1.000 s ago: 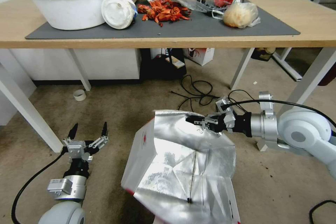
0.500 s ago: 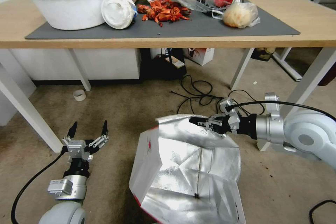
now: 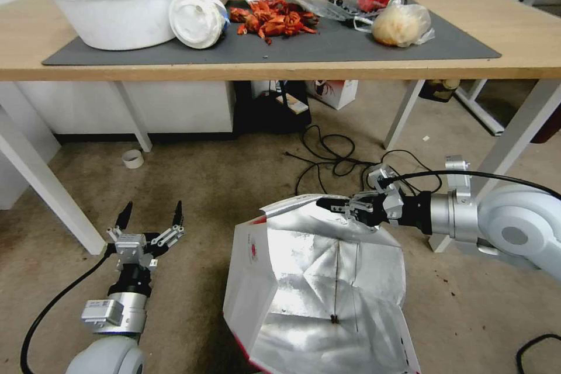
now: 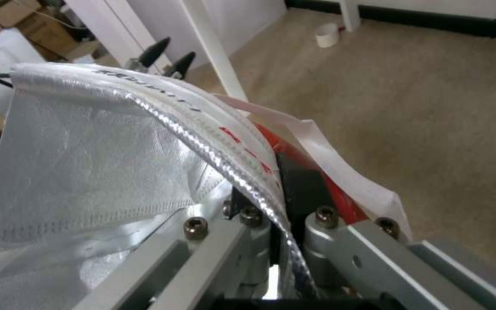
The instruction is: Pick up the food delivery bag from the floor and place it on the table.
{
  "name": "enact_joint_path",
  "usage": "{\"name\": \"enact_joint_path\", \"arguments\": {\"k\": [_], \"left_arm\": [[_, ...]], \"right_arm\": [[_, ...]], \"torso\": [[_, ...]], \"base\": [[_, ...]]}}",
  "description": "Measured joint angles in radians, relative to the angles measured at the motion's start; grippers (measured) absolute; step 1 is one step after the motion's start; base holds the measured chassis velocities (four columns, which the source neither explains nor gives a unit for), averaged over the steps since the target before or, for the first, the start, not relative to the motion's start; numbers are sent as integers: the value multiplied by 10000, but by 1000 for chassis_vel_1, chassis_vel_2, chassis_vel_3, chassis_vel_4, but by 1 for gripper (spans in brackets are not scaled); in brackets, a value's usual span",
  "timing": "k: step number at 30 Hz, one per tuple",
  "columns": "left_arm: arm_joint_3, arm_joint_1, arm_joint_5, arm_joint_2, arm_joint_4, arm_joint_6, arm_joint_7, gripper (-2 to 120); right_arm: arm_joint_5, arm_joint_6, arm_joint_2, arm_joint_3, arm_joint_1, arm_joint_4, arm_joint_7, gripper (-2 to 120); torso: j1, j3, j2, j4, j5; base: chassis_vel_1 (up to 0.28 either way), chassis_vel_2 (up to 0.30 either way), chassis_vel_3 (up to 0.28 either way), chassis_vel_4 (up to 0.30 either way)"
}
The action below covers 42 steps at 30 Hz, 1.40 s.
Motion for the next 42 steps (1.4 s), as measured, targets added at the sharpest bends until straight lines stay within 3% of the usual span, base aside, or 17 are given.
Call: {"name": "enact_joint_path", "arguments": {"k": [15,42], "left_arm": [[16,-62,29,-23,226,-375,264,100],[11,22,-10,44,61,-336,292,100]], "right_arm": [[10,-3,2,-60,-7,28,-21,0],[3,28,50,-27,-26,105,-141,0]], "torso": [[11,49,84,0,-1],[126,1107,1245,-1,0]], "base": [[0,0,0,0],[0,0,0,0]]}}
